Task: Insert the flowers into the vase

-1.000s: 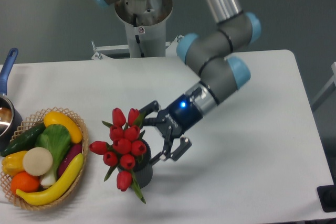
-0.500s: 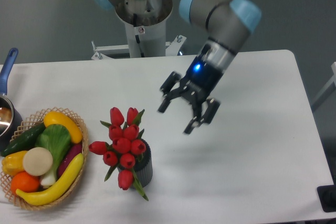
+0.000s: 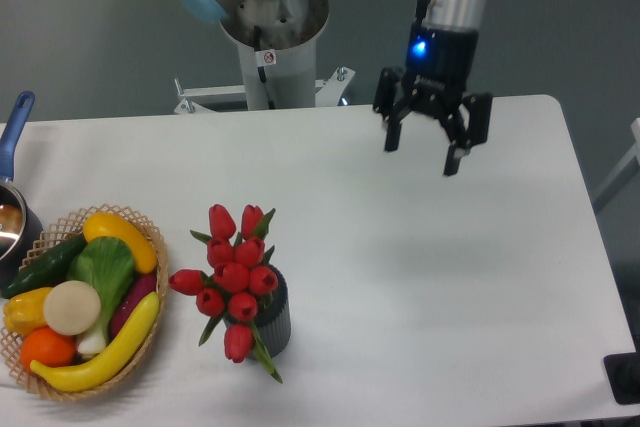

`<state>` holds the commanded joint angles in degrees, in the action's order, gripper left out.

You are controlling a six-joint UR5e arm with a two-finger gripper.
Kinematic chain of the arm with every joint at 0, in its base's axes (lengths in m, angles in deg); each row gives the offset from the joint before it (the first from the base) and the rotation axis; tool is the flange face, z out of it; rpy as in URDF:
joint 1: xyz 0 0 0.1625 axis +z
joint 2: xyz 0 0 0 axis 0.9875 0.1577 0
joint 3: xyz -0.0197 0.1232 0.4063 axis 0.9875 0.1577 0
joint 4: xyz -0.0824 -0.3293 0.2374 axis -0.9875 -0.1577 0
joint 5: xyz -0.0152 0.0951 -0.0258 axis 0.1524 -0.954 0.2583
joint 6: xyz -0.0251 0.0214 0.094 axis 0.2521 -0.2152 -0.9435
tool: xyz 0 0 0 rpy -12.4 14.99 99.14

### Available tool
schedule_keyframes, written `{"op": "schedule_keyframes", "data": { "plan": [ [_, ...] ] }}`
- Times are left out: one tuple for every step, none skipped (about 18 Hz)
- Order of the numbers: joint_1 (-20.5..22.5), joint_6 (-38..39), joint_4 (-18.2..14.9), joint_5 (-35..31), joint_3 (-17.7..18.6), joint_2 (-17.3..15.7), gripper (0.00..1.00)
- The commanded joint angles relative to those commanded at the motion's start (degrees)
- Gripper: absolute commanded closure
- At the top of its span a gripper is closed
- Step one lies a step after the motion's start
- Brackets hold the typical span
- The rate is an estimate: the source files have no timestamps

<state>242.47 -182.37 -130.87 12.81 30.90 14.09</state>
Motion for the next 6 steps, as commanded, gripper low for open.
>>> {"op": "schedule_keyframes", "data": {
  "plan": [
    [0.1,-3.8,-3.1,-1.1,-0.4,-0.4,0.00],
    [0.8,-9.0,-4.8,-3.6,-0.8,-0.7,0.00],
    [0.9,-10.6,-5.0,-4.7,-0.8,-0.8,0.00],
    [0.9,-10.9,-5.1,-4.9,-0.7,-0.8,0.00],
    [0.9,-11.1,-5.0,-5.0,-0.6,-0.9,0.00],
    [0.9,-11.2,-4.8,-5.0,-0.4,-1.1,0.00]
  ]
}}
